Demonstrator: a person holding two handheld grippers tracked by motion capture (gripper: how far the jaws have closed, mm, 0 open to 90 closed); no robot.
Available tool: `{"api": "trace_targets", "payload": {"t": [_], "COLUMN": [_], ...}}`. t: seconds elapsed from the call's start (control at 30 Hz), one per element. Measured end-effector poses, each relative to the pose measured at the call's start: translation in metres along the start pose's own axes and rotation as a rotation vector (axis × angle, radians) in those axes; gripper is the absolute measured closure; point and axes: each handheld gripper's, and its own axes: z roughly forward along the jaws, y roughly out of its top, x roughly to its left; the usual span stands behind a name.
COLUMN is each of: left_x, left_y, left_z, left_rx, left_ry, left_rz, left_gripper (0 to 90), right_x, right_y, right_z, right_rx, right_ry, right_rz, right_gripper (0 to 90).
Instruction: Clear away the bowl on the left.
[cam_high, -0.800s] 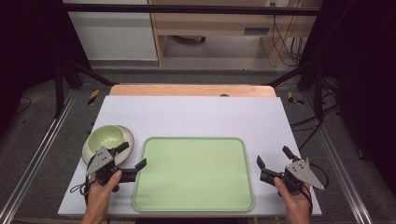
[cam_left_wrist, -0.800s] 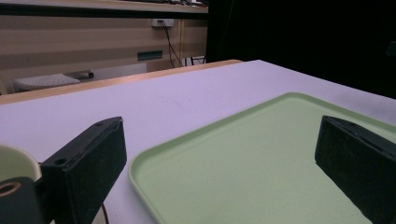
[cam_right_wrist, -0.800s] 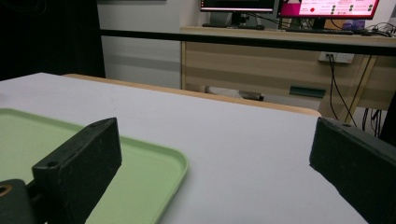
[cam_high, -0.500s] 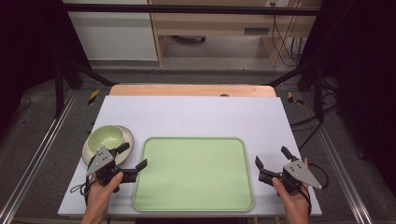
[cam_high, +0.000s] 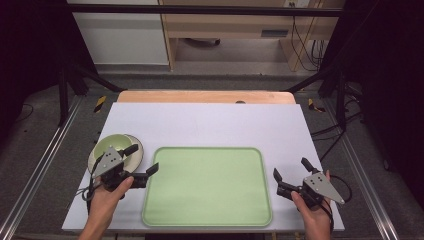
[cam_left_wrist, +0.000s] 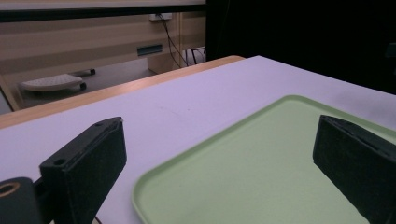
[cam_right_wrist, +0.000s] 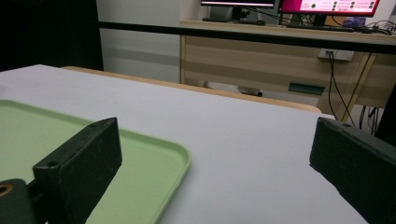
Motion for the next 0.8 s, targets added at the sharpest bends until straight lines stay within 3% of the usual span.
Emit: {"api": "trace_targets", "payload": {"t": [0.1,0.2,0.37,0.5,0.57,0.63,0.8], "left_x": [0.008,0.017,0.031,0.043,0.053,0.059,0.07], "left_y": [0.015,0.025,0.036,0.032,0.025,0.02,0.018], "left_z": [0.003,0.009,0.014,0.005,0.001,-0.005,-0.015], "left_rx": [0.001,0.002,0.004,-0.023,0.019,0.02,0.056], "left_ry": [0.012,0.049,0.114,0.173,0.223,0.262,0.306], "left_rz": [0.004,-0.021,-0.009,-0.03,-0.045,-0.05,-0.026], "left_gripper": [2.8,4.4,4.3,4.5,4.7,5.2,4.9], "right_x": [0.001,0.003,0.005,0.005,0.005,0.004,0.004], "right_y": [0.001,0.0,0.0,0.0,0.0,0.001,0.001], "right_z": [0.0,0.001,0.001,0.0,0.0,0.001,0.0], "right_rx": [0.001,0.008,0.012,0.011,0.012,0.013,0.011], "right_ry": [0.0,0.004,0.013,0.016,0.014,0.015,0.003], "right_rz": [-0.009,-0.019,-0.024,-0.029,-0.025,-0.021,-0.02], "right_gripper": [2.7,2.8,2.7,2.6,2.6,2.6,2.6]}}
